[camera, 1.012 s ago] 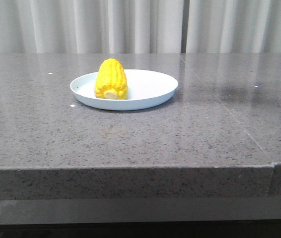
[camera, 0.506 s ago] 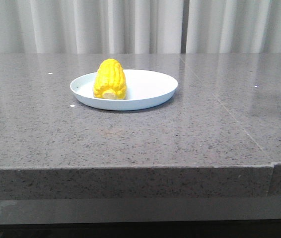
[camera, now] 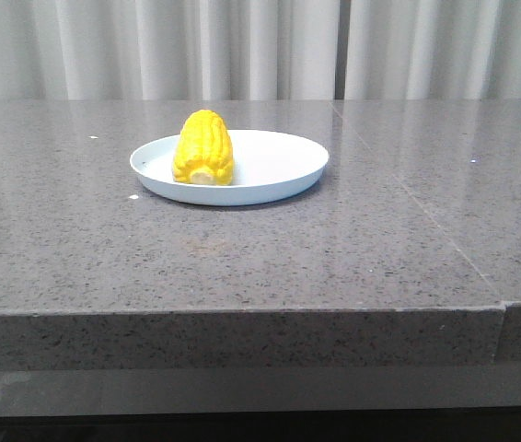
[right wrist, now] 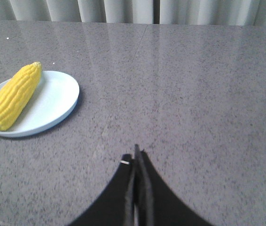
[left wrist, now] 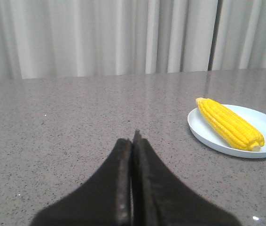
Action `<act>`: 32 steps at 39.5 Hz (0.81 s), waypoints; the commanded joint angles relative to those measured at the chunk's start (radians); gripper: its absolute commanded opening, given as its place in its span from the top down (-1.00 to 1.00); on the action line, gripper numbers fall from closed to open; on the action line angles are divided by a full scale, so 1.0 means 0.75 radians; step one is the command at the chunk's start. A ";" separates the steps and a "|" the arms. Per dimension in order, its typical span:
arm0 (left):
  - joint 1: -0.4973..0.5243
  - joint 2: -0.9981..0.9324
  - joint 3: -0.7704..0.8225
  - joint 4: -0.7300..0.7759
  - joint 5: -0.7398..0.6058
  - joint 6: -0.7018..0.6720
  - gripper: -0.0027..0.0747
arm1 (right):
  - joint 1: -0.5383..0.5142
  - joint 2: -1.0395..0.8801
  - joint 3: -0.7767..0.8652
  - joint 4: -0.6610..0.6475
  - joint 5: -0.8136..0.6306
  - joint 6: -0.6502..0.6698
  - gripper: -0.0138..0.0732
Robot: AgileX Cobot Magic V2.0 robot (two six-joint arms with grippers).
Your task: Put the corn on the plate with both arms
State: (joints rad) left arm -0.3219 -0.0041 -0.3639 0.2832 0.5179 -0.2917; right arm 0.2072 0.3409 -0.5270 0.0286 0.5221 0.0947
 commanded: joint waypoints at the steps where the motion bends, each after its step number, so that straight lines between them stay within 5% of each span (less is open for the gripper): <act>1: -0.001 -0.023 -0.033 0.011 -0.105 0.001 0.98 | -0.010 -0.126 0.059 -0.020 -0.124 -0.016 0.84; 11: -0.001 -0.023 -0.033 0.011 -0.105 0.001 0.98 | -0.010 -0.396 0.193 -0.020 -0.144 -0.016 0.84; 32: -0.001 -0.023 -0.033 0.011 -0.105 0.001 0.98 | -0.010 -0.408 0.194 -0.020 -0.159 -0.016 0.84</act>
State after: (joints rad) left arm -0.3219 -0.0041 -0.3639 0.2832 0.5179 -0.2917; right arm 0.2056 0.0216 -0.3584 0.0241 0.4883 0.0929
